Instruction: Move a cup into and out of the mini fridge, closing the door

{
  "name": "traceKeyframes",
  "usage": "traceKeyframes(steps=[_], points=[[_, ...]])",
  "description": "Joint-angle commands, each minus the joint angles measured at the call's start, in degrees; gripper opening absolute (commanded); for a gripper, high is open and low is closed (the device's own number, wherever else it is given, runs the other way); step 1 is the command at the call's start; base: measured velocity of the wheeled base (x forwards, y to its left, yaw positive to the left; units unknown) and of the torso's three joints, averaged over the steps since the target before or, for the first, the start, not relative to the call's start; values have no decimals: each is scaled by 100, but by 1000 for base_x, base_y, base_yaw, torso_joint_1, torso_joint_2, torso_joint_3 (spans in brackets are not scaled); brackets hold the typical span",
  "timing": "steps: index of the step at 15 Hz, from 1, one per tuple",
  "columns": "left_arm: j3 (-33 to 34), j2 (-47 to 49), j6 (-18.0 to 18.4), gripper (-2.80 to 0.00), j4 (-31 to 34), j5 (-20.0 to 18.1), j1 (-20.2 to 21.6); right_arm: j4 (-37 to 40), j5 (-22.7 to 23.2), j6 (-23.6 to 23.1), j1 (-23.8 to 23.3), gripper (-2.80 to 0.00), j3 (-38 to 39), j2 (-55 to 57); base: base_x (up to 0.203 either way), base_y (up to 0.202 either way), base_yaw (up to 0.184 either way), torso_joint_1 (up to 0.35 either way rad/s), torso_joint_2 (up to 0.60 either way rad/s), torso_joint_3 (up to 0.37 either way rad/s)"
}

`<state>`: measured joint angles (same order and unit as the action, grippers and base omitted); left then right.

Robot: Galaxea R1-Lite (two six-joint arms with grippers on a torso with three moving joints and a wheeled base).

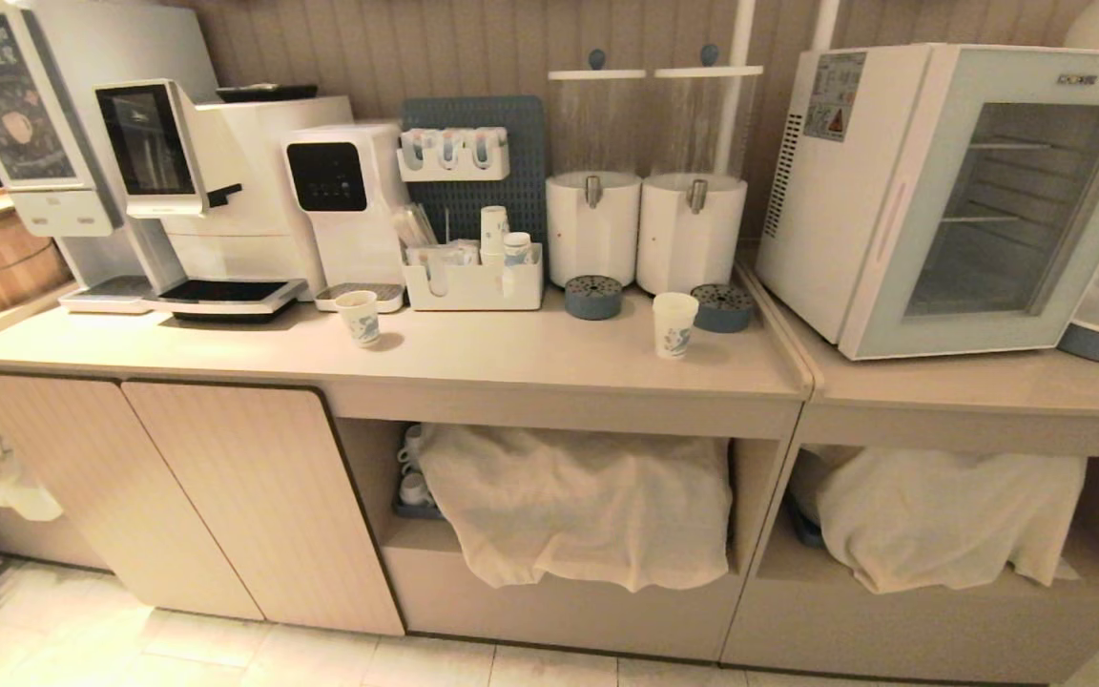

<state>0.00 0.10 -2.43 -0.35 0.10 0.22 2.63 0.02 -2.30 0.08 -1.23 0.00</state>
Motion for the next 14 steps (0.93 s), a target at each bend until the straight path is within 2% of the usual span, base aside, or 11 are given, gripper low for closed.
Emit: traceKeyframes(steps=[1, 3, 14], points=[[9, 8, -12, -280, -9, -1, 13, 9, -2, 11, 10, -280, 0, 9, 0, 87, -70, 2, -1, 2], [9, 8, -12, -280, -9, -1, 13, 9, -2, 2, 10, -280, 0, 0, 0, 71, -40, 1, 2, 2], [9, 8, -12, -280, -9, -1, 13, -195, -37, 274, 7, -280, 68, 9, 0, 0, 0, 0, 0, 0]])
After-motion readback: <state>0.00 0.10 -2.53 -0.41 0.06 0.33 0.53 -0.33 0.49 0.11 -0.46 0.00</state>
